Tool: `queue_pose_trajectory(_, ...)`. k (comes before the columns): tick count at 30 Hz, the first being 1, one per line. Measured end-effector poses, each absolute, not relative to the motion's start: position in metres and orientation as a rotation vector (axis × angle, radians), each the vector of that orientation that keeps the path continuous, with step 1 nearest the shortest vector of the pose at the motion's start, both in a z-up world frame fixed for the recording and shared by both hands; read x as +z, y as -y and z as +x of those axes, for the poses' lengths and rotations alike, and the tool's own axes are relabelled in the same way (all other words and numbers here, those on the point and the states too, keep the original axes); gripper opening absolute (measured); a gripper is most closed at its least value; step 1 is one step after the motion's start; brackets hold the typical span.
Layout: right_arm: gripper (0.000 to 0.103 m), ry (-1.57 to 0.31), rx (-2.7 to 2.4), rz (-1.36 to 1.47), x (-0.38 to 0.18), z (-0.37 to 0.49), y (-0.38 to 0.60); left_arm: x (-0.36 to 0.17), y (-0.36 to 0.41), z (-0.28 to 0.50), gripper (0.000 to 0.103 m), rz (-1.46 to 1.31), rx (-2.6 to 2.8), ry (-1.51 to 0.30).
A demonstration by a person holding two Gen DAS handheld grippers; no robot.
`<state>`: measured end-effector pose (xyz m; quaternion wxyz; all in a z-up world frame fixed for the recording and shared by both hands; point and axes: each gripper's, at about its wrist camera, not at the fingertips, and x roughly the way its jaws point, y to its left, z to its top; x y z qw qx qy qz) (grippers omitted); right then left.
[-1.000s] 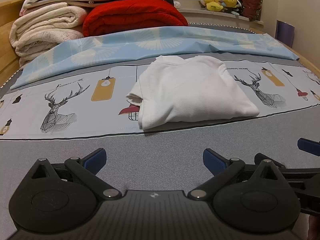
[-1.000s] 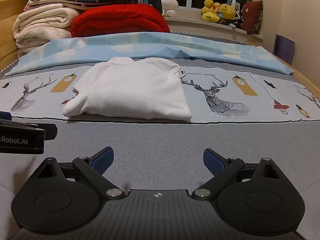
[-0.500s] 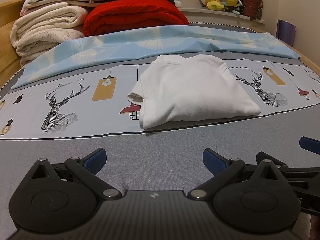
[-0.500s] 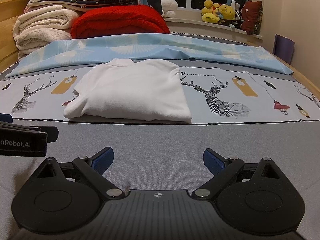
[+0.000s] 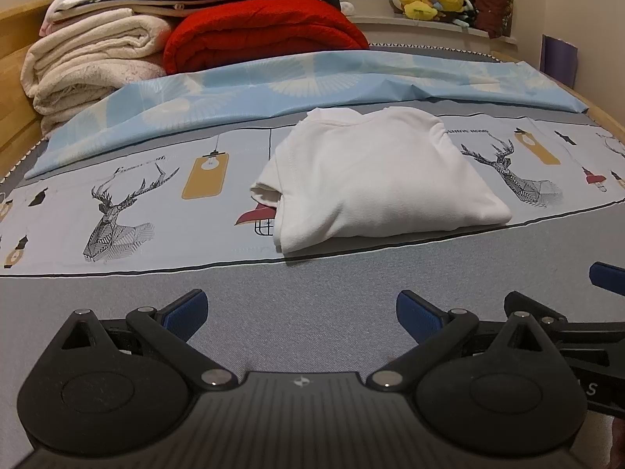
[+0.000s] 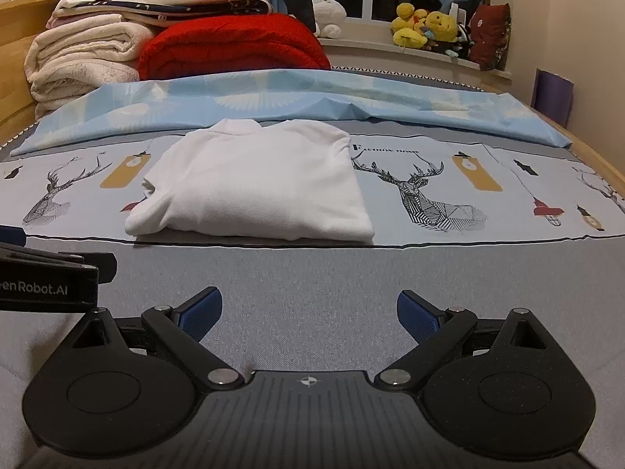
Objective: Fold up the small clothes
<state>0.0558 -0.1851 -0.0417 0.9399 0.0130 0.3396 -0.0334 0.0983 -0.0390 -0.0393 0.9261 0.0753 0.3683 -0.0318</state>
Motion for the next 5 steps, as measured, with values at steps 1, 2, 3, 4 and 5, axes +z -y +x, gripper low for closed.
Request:
queue_pose_trajectory(1,0.096,-0.693,-0.068,0.027,-0.0417,0.0558,0.1852,-0.0391,0.0391,0.0978,0.103,0.154,-0.065,-0.754)
queue_pose_trajectory(2,0.096,-0.695,-0.067,0.028,-0.0415,0.0559,0.1852,-0.0391,0.0392,0.0979,0.103,0.155,-0.065,-0.752)
queue_pose_trajectory(3,0.096,-0.696,-0.067,0.030,-0.0414,0.0558,0.1852,-0.0391,0.0394,0.0979,0.103,0.155,-0.064,-0.754)
queue_pose_trajectory(4,0.096,-0.696,-0.067,0.030,-0.0411,0.0558,0.1852,-0.0392,0.0398,0.0979,0.103,0.154,-0.063,-0.756)
queue_pose_trajectory(5,0.096,-0.694,-0.067,0.031,-0.0406,0.0557,0.1850,-0.0394,0.0400,0.0981,0.103,0.155,-0.062,-0.757)
